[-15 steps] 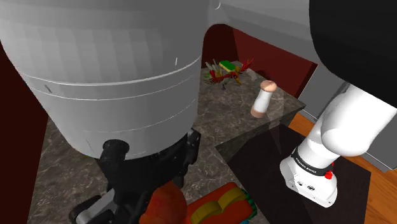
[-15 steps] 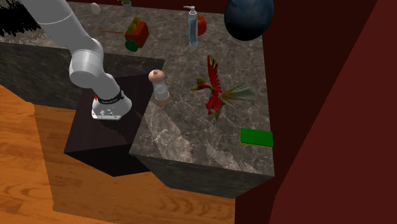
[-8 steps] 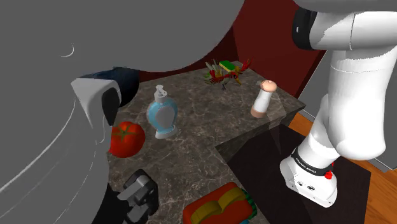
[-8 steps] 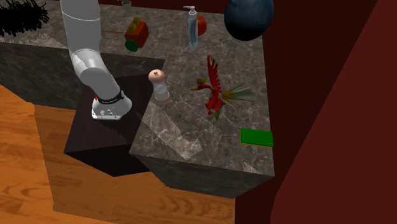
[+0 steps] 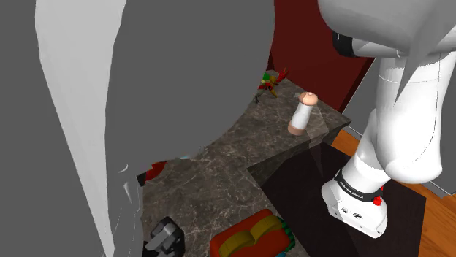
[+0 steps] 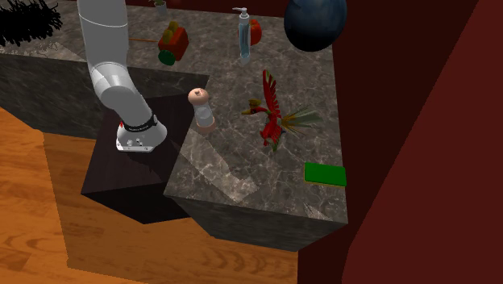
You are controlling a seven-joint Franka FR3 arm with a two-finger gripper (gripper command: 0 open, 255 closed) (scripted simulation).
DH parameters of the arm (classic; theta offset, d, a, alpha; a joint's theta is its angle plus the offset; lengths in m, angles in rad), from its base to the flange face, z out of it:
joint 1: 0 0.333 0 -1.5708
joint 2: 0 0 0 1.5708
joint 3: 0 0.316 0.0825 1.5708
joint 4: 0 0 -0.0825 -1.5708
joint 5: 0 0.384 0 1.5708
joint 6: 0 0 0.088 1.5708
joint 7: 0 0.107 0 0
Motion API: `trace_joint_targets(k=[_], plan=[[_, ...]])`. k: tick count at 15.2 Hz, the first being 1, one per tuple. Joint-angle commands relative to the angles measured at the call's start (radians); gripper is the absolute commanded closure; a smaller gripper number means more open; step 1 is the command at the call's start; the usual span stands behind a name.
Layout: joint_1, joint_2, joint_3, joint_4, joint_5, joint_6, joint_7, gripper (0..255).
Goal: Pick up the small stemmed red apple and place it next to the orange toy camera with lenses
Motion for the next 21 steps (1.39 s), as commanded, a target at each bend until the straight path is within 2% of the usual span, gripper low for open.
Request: trace_joint_targets(k=[1, 10, 21], plan=[[-0.003, 0.003, -0.002, -0.024, -0.004, 0.025, 0.004, 255], [-0.015, 0.021, -0.016, -0.130, -0.027, 0.136, 0.022, 255], [-0.002, 0.066, -0.054, -0.227, -0.080, 0.259, 0.055, 255]])
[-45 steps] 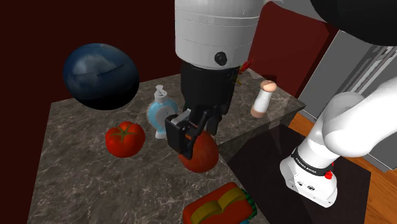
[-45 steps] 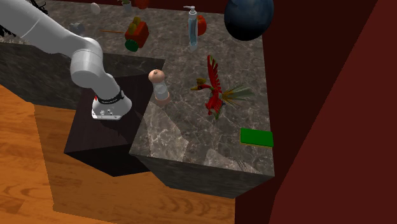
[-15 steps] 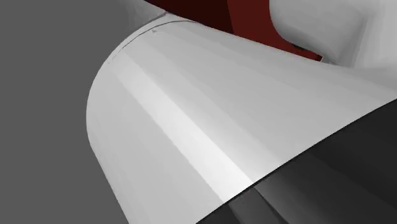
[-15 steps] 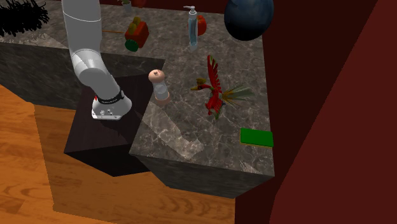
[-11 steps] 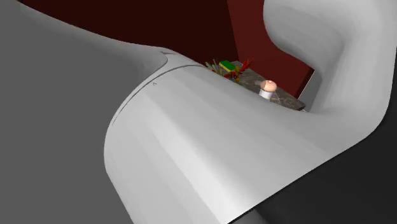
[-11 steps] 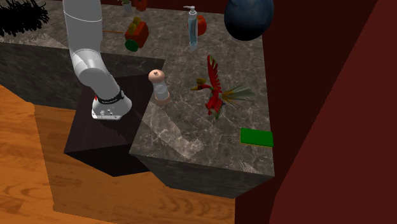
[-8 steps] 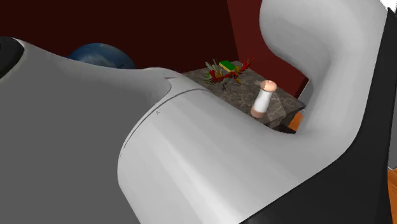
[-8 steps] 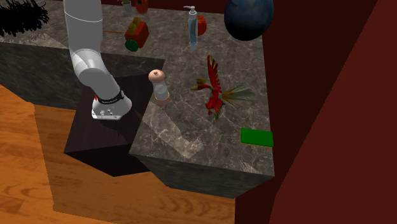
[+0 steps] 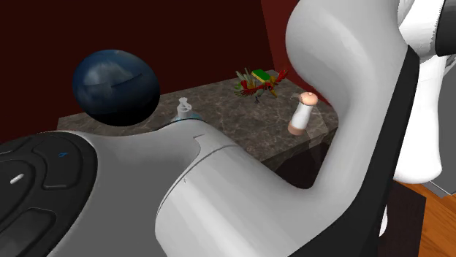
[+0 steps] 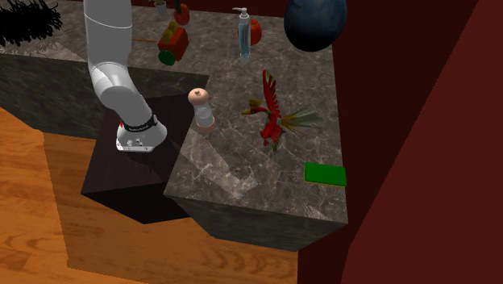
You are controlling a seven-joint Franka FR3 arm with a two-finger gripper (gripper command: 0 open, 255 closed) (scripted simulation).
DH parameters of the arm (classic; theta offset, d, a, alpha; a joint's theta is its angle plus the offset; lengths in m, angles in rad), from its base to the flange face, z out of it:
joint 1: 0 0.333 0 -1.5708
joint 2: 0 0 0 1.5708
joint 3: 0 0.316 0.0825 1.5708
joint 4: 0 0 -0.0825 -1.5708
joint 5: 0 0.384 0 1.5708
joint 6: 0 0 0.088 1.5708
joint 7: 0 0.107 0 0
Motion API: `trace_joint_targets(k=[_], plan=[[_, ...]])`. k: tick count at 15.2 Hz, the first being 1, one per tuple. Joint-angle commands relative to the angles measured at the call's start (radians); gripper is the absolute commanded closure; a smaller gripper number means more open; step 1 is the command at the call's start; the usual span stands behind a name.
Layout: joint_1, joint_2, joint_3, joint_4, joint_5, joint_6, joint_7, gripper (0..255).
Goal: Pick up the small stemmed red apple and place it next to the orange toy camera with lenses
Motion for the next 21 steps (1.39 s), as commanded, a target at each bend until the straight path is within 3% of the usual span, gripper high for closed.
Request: trace_joint_targets(k=[1, 8, 16, 17, 21], plan=[[0.004, 0.011, -0.010, -0.015, -0.012, 0.022, 0.006, 255], [0.025, 0.051, -0.045, -0.059, -0.057, 0.093, 0.032, 255], [0.027, 0.053, -0.047, -0.061, -0.059, 0.097, 0.034, 255], [0.027, 0.054, -0.047, -0.060, -0.059, 0.097, 0.034, 0], [0.027, 0.054, -0.047, -0.060, -0.059, 0.097, 0.034, 0]])
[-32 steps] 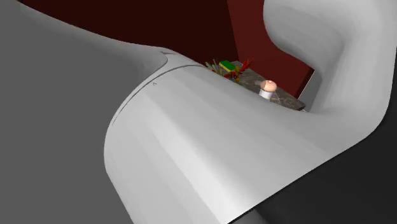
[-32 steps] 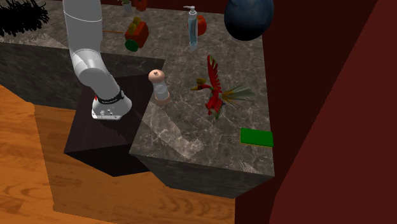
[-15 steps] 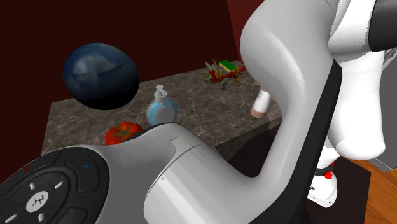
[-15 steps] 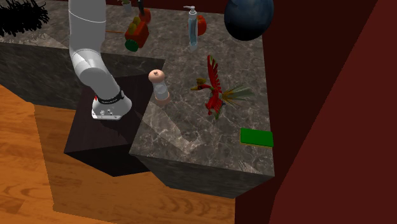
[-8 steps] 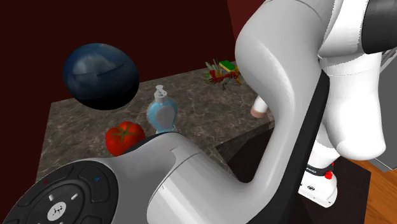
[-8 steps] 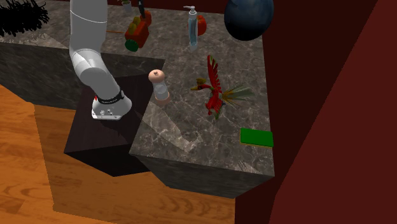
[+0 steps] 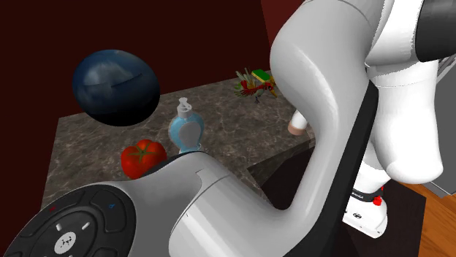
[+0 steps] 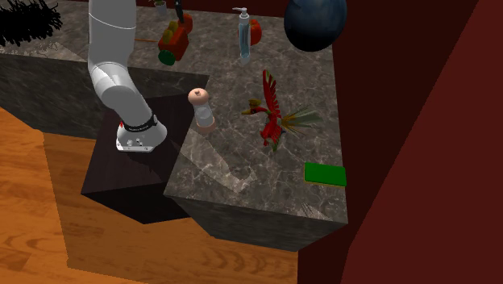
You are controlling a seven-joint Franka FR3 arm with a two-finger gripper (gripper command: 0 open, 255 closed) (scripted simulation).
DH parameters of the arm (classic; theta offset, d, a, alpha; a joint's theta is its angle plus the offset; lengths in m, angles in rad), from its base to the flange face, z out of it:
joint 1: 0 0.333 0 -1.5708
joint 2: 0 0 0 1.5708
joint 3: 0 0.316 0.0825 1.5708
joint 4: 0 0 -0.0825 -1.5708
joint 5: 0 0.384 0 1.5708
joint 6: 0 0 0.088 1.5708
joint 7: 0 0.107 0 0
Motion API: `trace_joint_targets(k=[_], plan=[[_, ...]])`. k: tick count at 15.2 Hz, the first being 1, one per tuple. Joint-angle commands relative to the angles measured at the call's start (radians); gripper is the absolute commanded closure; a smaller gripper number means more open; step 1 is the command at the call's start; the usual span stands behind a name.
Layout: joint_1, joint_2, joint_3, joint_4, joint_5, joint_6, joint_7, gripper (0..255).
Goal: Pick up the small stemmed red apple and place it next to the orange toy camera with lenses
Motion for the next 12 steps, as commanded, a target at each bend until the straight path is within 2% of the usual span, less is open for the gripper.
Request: trace_joint_targets(k=[1, 5, 12], plan=[[0.000, 0.000, 0.000, 0.000, 0.000, 0.000, 0.000, 0], [-0.041, -0.063, 0.054, 0.047, 0.066, -0.090, -0.040, 0], [-0.041, -0.063, 0.054, 0.047, 0.066, -0.090, -0.040, 0]])
